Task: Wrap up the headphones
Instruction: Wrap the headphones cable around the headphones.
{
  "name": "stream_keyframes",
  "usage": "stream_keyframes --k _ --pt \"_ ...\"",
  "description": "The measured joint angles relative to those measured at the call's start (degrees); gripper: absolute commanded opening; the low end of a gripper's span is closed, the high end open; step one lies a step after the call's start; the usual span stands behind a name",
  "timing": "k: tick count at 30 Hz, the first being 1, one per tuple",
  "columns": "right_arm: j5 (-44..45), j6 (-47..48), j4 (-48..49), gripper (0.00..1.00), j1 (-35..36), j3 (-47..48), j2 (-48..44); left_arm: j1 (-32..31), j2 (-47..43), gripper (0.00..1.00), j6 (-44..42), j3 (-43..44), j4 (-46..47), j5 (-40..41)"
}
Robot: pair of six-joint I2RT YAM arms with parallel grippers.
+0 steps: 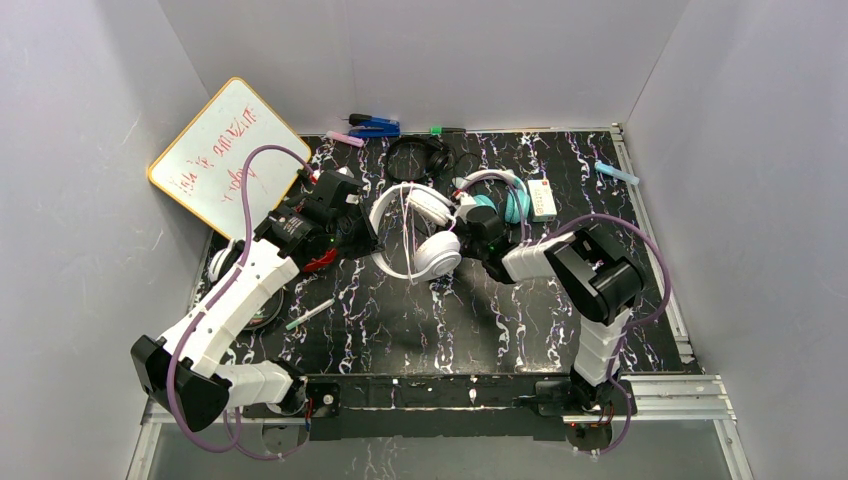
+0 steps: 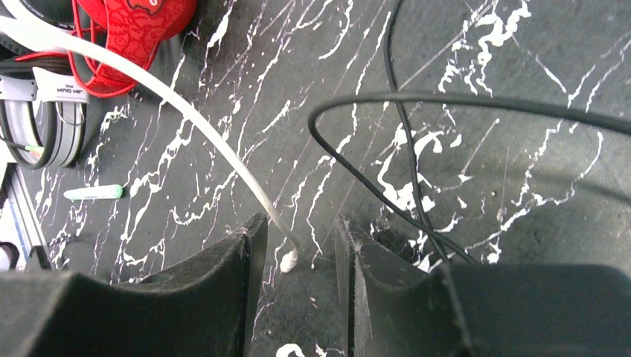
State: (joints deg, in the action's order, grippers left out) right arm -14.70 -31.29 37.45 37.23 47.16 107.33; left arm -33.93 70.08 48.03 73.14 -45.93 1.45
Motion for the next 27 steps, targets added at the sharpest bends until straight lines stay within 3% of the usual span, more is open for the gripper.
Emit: stream_keyframes --k 3,9,16,27 --pt "0.4 -0.1 0.1 0.32 0.3 1.0 0.5 0.0 0.0 0.0 0.0 0.0 0.0 0.0" --pt "1.9 -0.7 0.3 0.01 0.9 1.4 0.9 0.0 0.0 0.0 1.6 0.0 0.0 1.0" --pt "3.0 -2.6 -0.3 0.01 3.1 -3.8 -3.5 0.4 -0.2 0.0 5.5 -0.4 1.7 3.5" --pt "7.0 -7.0 -4.7 0.01 15.5 -15.5 -23.5 4.6 0.5 0.0 12.7 -5.2 7.5 3.7"
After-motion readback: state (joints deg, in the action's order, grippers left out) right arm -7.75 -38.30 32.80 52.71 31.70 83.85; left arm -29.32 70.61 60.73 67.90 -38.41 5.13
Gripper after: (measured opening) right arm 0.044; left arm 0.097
